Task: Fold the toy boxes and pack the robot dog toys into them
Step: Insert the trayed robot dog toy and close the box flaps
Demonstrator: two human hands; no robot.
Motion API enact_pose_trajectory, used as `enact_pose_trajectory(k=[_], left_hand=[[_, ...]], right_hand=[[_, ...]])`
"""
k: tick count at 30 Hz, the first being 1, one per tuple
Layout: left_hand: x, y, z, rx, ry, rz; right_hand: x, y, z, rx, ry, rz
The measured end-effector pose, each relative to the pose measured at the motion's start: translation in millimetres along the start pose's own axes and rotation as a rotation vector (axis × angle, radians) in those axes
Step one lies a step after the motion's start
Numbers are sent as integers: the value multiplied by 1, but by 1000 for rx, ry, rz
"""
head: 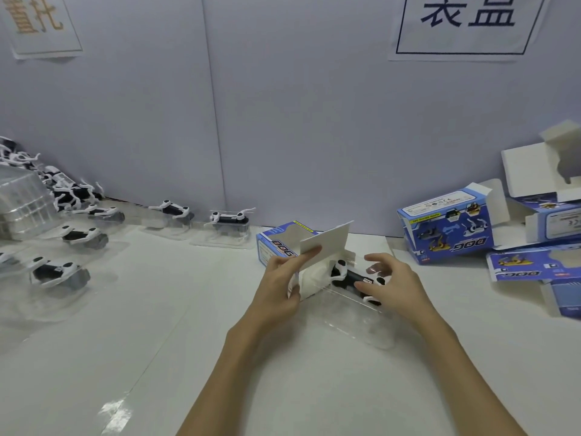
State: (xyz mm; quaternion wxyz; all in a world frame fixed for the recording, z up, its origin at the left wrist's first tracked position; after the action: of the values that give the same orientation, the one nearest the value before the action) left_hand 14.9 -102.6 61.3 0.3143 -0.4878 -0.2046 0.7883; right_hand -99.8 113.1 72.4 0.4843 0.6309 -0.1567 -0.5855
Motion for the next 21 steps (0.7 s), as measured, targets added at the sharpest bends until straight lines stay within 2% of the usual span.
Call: enact_pose_trajectory(k=[9, 12, 15, 21], left_hand=[[7, -10, 0, 3, 6, 26], [6, -9, 2, -19, -30, 43], [8, -5, 2, -17, -26, 55], [13, -6, 2, -20, -23, 28]], right_hand=[[16, 2, -2, 35, -117, 32], [19, 8, -8, -20, -236, 74], [23, 9, -10, -53, -293, 246], [37, 1, -7, -22, -224, 664]])
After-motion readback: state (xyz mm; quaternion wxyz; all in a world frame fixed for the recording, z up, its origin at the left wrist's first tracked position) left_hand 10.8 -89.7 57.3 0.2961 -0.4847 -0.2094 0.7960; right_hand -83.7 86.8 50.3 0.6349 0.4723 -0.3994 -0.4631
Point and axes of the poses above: each hand's wrist, its own z-axis towards the middle knuckle, its own x-axis out of the palm, y = z × x, the point moved 6 cm from there along z, towards the middle knuckle, and after that the axes turned 8 degrees about y, right-handed, at the moved point
